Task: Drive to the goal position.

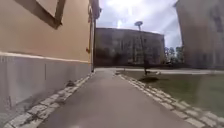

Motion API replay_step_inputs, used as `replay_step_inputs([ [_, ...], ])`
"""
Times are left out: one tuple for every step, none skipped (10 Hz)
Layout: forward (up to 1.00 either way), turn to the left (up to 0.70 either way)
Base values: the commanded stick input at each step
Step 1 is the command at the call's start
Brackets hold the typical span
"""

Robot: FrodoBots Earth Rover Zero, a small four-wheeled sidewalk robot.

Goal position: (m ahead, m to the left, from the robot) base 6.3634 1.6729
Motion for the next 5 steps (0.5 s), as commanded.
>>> replay_step_inputs([
  [0.70,0.04],
  [0.70,0.04],
  [0.70,0.04],
  [0.70,0.04],
  [0.70,0.04],
])
